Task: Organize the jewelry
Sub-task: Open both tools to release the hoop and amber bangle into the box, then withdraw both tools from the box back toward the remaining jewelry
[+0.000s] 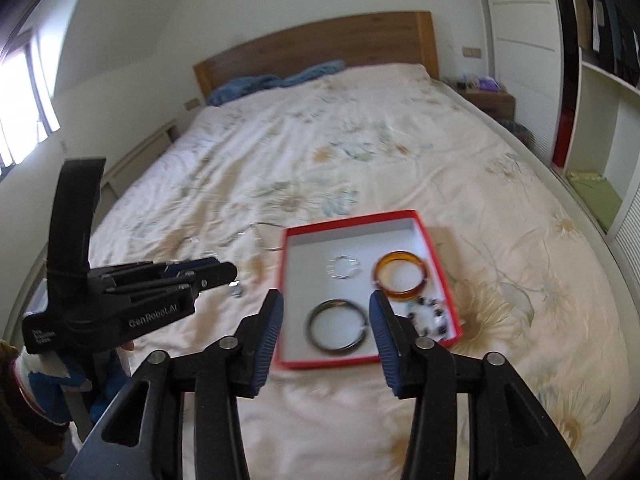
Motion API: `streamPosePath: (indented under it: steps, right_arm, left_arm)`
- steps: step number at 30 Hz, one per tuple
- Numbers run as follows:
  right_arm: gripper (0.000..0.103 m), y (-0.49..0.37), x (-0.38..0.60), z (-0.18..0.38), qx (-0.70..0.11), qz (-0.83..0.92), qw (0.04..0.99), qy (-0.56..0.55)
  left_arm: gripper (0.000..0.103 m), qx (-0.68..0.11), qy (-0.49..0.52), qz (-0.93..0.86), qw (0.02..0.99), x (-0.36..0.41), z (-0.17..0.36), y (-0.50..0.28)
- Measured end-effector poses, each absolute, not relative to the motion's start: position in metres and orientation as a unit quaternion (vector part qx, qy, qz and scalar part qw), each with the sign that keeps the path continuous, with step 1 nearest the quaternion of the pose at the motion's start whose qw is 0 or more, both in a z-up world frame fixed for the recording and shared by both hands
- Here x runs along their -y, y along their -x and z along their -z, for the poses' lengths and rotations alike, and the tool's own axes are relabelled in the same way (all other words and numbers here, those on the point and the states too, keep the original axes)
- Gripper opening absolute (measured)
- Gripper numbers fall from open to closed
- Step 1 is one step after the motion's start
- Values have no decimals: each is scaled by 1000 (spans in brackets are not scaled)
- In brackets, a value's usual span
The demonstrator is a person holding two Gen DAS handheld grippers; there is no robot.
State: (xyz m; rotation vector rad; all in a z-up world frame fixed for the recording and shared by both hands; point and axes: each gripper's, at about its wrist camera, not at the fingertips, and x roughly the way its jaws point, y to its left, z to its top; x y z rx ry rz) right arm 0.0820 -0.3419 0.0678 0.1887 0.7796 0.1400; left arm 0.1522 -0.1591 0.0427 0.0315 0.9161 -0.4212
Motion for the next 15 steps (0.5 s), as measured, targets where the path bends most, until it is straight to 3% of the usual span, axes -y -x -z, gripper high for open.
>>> streamPosePath:
  steps: [15]
  right_arm:
    - [47,19,225,-97,-342,-128,930,-40]
  left_arm:
    - [21,-403,41,80,911,7,-68,-19]
